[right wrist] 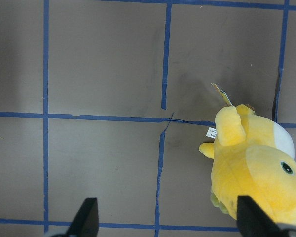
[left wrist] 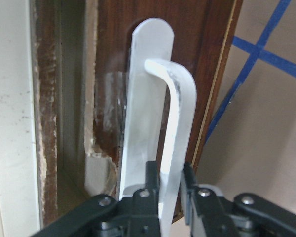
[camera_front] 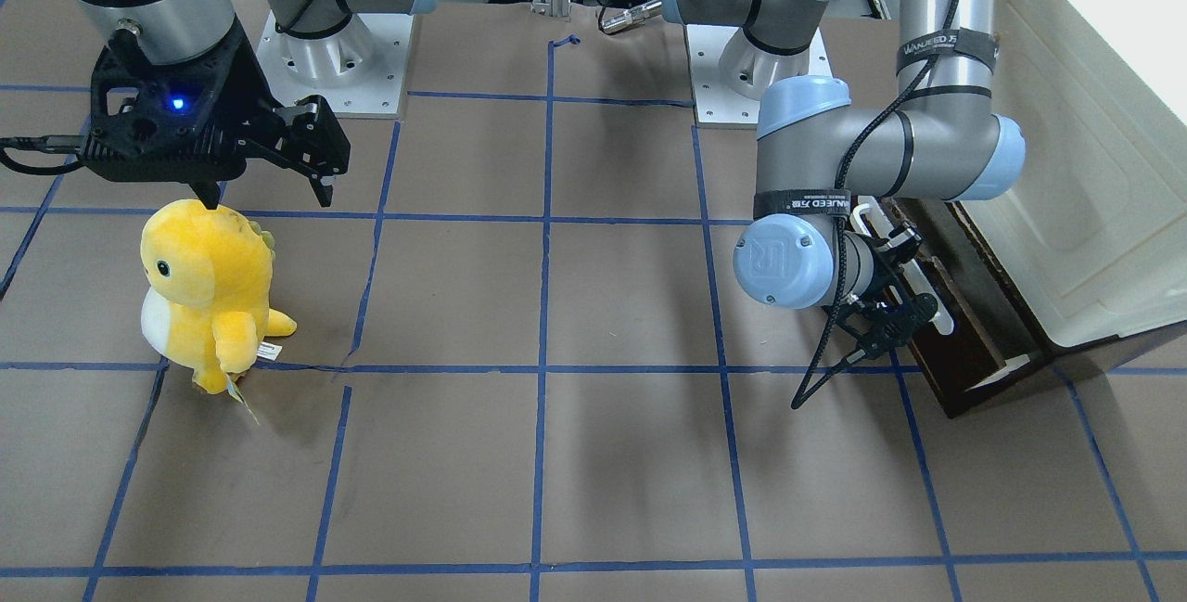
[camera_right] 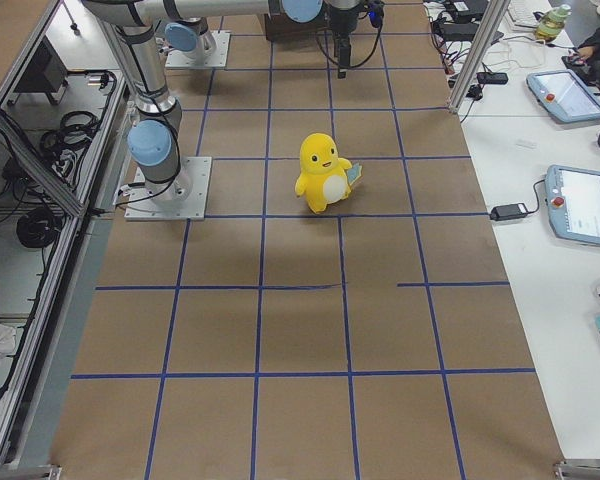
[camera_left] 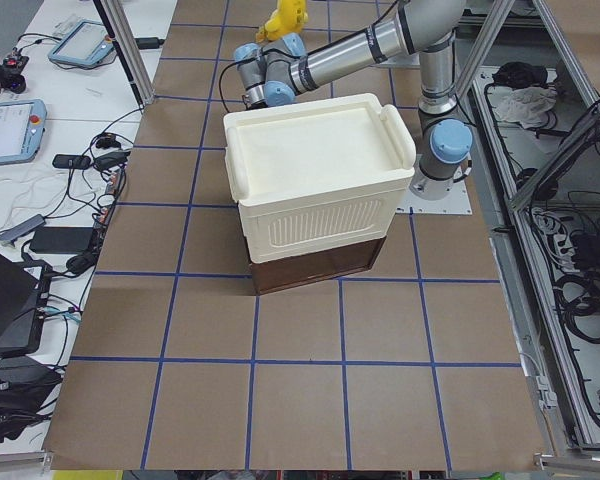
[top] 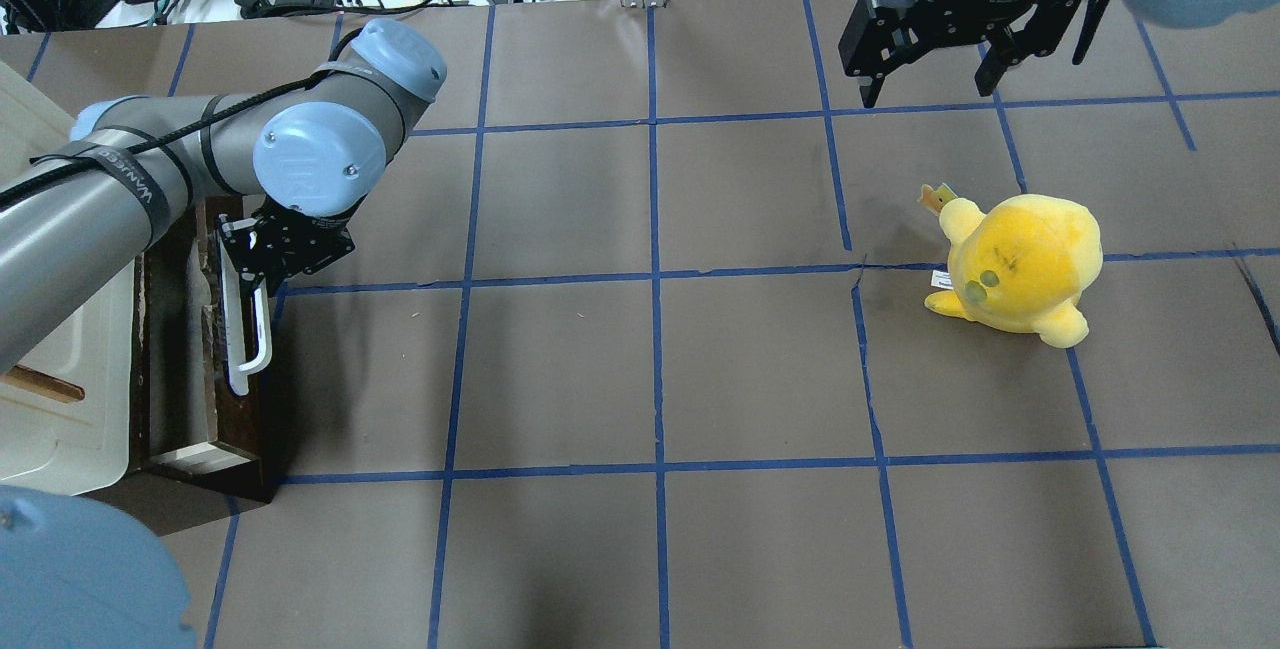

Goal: Pull drawer sideways
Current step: 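Pull the handle with the left gripper, sliding the drawer outward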

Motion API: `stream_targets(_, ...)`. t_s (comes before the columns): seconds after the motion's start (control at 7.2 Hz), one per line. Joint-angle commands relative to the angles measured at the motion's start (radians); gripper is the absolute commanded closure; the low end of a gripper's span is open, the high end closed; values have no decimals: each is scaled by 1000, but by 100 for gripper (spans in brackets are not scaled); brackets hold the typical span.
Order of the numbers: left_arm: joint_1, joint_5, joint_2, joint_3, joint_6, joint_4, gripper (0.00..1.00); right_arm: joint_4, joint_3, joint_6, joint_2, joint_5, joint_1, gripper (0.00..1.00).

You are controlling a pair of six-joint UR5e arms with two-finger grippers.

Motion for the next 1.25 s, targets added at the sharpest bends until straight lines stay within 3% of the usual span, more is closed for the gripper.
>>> stream_targets(0.0,-12,-20,-5,8,-16,1,100,0,0,-1,0,0,0,0)
stream_targets(1.11,-40,-20,-12,51,-16,-36,100,0,0,0,0,-1,0,0)
